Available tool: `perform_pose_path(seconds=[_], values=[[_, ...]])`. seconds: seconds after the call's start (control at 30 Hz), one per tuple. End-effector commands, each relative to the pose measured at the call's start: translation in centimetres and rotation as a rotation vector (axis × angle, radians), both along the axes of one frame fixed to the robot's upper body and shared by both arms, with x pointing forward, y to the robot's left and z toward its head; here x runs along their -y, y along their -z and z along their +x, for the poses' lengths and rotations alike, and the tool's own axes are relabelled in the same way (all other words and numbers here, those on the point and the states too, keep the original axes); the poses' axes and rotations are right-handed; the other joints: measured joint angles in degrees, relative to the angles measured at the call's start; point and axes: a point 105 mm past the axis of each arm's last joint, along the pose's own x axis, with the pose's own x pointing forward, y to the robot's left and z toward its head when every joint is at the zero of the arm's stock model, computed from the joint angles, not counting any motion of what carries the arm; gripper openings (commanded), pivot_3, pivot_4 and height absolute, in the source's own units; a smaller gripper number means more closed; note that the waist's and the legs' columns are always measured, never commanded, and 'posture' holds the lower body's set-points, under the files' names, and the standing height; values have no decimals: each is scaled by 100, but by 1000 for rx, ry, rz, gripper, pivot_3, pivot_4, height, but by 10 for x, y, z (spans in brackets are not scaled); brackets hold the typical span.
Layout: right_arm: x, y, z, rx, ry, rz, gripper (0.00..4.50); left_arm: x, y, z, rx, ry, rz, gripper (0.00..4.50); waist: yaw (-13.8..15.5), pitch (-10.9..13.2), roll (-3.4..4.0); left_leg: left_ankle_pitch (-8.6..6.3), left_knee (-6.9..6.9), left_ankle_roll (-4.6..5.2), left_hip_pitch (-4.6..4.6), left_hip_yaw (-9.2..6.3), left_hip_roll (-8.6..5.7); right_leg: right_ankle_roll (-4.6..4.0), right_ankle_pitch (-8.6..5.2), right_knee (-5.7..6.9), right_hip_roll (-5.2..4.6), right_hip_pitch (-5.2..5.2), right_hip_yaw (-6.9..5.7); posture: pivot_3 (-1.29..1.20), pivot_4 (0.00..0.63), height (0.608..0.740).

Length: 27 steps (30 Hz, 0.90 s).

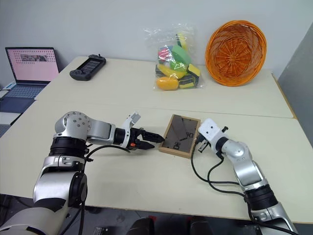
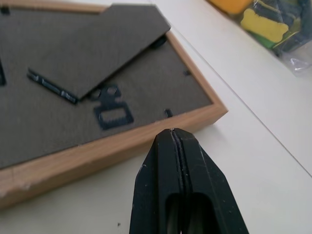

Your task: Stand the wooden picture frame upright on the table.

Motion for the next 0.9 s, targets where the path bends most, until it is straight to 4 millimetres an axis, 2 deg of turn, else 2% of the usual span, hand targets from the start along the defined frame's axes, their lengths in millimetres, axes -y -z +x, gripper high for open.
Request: perform_pose_path(seconds=[0.03,0.13,0.33,0.57,0.9], values=[[6,1,4,22,6,-34,0,1,-2,-1,7,11,0,4473,1,0,0,0,0,0,0,0,0,0,0,0,0,0,0,0,150,740],[1,4,4,15,-7,-28,0,2,-1,-1,5,14,-1,4473,0,0,0,0,0,0,0,1,0,0,0,0,0,0,1,0,150,740],[-36,1,1,6,-79,57,0,6,-2,1,11,21,4,4473,0,-1,0,1,-1,-3,3,2,1,0,0,1,0,1,1,0,150,740],[-58,-3,-4,4,-123,91,0,8,-2,2,12,23,0,4473,10,-1,0,3,-1,-5,3,1,0,0,0,0,-1,2,1,0,150,740],[-72,-9,0,4,-126,128,0,7,-1,3,14,20,-7,4473,10,-1,0,3,-2,-6,3,1,0,0,0,0,-1,1,0,0,150,740]])
